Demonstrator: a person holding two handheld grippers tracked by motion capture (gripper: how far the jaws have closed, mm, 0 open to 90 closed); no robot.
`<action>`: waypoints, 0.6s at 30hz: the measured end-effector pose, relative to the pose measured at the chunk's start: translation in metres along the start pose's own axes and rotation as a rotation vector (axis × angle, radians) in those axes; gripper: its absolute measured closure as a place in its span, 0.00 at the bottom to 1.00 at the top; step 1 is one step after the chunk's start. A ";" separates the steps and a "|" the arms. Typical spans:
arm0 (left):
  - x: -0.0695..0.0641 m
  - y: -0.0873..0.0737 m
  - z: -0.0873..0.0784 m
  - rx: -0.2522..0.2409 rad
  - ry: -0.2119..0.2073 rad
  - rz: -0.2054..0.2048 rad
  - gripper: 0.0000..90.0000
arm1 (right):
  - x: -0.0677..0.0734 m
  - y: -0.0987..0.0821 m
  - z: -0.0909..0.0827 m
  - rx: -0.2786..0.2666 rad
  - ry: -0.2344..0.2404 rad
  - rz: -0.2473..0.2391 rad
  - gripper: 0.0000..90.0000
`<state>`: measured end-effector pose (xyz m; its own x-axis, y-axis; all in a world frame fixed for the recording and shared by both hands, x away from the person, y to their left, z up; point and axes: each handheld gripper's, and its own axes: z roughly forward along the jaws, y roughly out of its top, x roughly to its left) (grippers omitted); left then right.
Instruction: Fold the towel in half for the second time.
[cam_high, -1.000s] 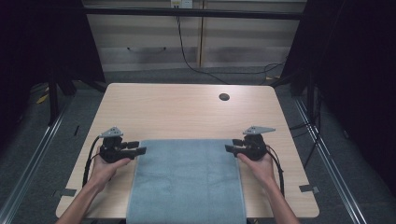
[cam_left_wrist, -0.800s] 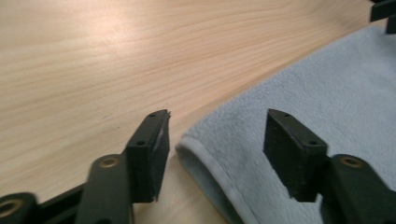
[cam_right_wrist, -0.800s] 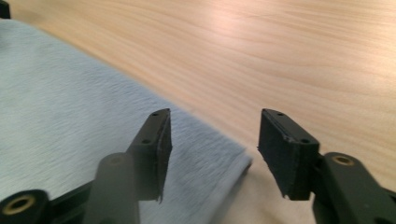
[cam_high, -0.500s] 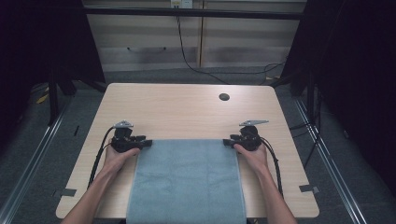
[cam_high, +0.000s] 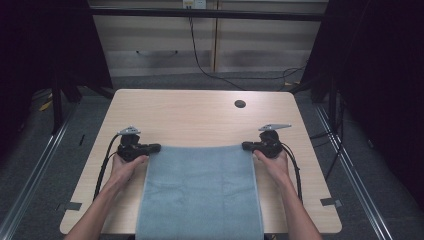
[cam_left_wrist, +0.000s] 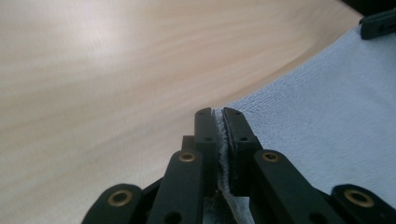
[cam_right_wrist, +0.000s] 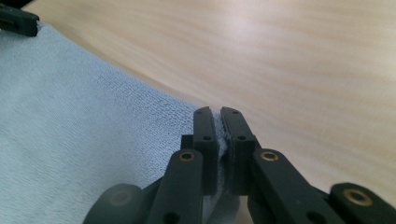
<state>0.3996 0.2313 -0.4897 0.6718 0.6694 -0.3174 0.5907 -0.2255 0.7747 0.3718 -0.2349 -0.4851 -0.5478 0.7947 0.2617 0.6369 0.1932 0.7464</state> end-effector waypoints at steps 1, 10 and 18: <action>-0.001 0.004 -0.002 -0.014 -0.003 -0.005 0.95 | 0.000 0.004 -0.002 -0.018 -0.001 0.001 0.95; -0.004 0.040 -0.020 -0.107 0.010 0.013 0.95 | 0.001 0.037 -0.020 -0.137 -0.004 0.004 0.95; -0.010 0.078 -0.029 -0.153 0.021 0.045 0.95 | 0.000 0.062 -0.038 -0.201 -0.026 -0.011 0.96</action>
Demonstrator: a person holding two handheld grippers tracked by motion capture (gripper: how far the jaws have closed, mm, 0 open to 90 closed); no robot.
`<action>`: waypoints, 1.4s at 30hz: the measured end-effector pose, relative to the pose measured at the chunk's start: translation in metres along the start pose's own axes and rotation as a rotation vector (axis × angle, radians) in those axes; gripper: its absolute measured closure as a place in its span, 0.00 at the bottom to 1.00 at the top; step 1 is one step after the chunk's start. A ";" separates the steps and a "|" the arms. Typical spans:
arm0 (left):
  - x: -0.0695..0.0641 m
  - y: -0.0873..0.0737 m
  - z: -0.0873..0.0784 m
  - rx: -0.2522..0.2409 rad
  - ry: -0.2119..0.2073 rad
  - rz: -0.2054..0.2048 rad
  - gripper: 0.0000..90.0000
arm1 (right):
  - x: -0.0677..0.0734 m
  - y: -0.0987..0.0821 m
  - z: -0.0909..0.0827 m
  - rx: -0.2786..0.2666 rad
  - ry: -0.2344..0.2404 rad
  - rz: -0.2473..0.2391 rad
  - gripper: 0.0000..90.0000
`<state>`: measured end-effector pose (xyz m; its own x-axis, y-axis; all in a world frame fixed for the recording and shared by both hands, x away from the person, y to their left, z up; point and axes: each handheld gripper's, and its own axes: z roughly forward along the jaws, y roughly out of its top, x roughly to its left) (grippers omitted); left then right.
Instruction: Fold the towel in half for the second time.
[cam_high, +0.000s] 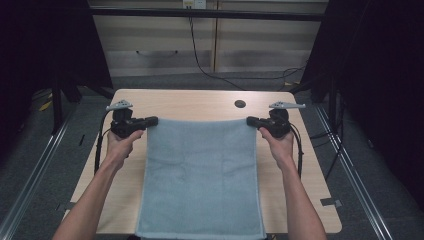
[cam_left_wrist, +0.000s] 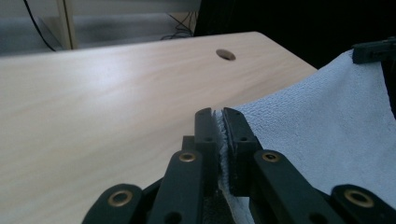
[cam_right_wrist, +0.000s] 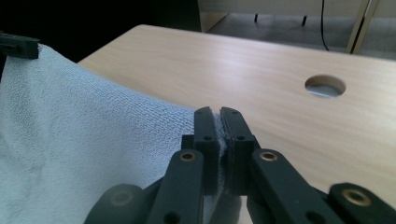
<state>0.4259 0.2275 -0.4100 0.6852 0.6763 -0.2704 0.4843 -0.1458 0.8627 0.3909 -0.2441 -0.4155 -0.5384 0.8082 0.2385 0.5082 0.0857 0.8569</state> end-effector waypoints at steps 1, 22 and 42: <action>-0.001 0.006 -0.001 -0.006 -0.001 0.009 0.95 | 0.000 0.005 -0.002 -0.007 -0.004 -0.001 0.96; -0.029 0.002 -0.042 -0.094 -0.085 0.112 0.95 | 0.021 0.015 -0.048 -0.089 0.060 -0.096 0.96; -0.062 -0.078 -0.085 -0.039 -0.160 0.100 0.94 | 0.068 -0.052 -0.087 -0.027 0.156 -0.168 0.95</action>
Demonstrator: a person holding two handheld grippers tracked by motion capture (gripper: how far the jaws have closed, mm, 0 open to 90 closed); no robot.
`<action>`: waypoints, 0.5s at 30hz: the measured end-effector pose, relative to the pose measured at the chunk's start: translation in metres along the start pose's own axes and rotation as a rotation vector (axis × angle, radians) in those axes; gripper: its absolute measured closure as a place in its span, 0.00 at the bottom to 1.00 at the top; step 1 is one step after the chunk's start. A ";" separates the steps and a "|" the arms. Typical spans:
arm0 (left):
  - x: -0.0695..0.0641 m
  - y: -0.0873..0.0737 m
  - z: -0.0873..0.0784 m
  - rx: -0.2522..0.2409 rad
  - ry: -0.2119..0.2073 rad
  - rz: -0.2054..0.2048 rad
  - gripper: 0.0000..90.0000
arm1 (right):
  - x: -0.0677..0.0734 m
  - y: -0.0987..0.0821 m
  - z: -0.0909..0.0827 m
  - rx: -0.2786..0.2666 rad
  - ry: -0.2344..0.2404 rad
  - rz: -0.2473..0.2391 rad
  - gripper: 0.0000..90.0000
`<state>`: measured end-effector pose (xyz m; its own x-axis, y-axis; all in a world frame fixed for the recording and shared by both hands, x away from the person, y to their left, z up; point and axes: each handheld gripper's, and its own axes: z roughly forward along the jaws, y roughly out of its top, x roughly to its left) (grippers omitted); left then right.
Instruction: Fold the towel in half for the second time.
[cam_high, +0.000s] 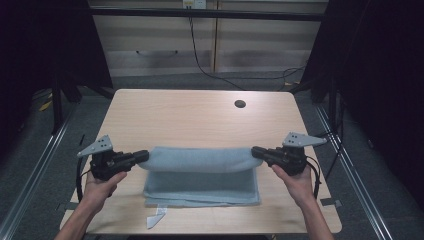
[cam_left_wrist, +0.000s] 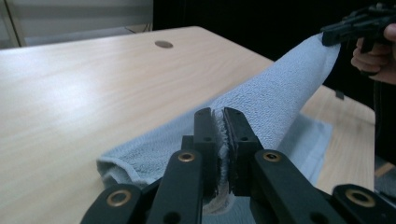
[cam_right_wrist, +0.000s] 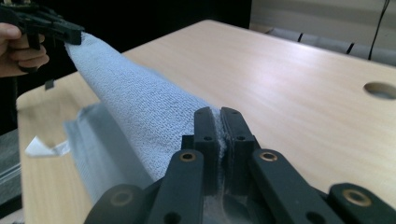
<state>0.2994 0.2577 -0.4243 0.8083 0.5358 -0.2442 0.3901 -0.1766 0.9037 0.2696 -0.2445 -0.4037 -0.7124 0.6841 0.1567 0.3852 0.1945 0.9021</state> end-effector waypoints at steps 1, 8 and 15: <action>-0.002 -0.004 -0.001 0.004 -0.007 -0.004 0.94 | 0.002 -0.004 -0.001 0.004 0.002 0.001 0.95; -0.013 -0.031 -0.006 0.073 -0.018 -0.021 0.94 | 0.019 -0.036 -0.004 0.043 0.029 0.019 0.95; -0.020 -0.054 -0.008 0.157 -0.024 -0.040 0.89 | 0.033 -0.063 -0.005 0.106 0.047 0.034 0.92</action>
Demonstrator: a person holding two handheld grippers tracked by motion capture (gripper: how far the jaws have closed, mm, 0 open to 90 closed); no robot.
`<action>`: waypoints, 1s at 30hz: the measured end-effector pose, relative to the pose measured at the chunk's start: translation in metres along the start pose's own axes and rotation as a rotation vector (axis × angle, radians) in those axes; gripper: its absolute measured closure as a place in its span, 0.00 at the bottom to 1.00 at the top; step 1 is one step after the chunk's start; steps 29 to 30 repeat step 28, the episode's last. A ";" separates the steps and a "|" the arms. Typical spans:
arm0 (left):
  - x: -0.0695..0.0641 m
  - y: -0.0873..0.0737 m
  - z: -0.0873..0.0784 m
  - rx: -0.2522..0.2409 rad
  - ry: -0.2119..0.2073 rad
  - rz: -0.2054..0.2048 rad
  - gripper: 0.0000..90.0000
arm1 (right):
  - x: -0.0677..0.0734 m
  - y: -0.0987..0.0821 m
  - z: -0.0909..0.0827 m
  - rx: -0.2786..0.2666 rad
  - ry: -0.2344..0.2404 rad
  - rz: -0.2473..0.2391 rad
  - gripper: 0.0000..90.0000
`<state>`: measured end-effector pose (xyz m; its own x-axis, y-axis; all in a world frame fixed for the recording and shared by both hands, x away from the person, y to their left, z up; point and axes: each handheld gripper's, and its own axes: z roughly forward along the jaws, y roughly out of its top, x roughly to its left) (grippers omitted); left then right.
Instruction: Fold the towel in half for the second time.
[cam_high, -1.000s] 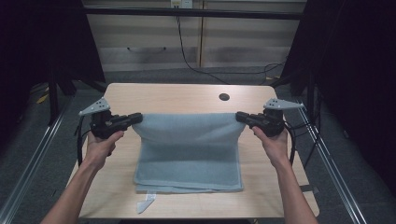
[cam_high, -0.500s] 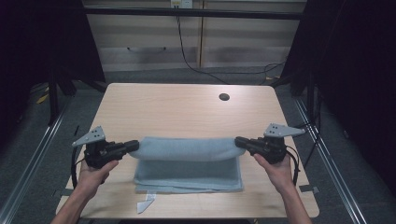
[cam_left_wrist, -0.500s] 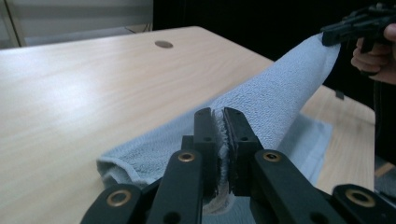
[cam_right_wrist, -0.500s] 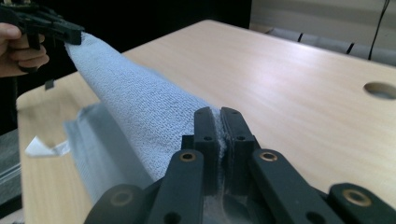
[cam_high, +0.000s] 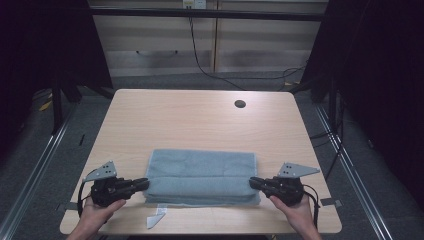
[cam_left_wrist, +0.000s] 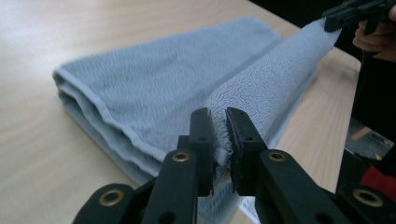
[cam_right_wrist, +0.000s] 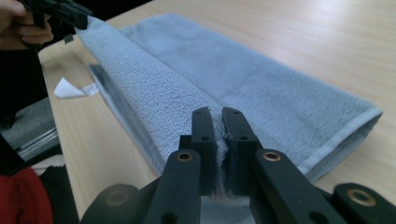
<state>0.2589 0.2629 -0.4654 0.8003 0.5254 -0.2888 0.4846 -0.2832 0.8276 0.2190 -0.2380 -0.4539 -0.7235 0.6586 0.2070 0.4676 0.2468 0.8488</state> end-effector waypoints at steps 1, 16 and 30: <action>0.000 -0.002 0.000 0.006 0.002 0.003 0.86 | 0.001 -0.002 0.000 0.008 0.003 -0.001 0.91; 0.019 0.005 -0.013 -0.037 0.080 -0.077 0.45 | -0.007 -0.004 -0.016 -0.096 -0.097 0.077 0.59; 0.056 -0.007 -0.015 -0.004 0.263 -0.158 0.34 | -0.044 -0.023 -0.032 -0.122 -0.282 0.183 0.46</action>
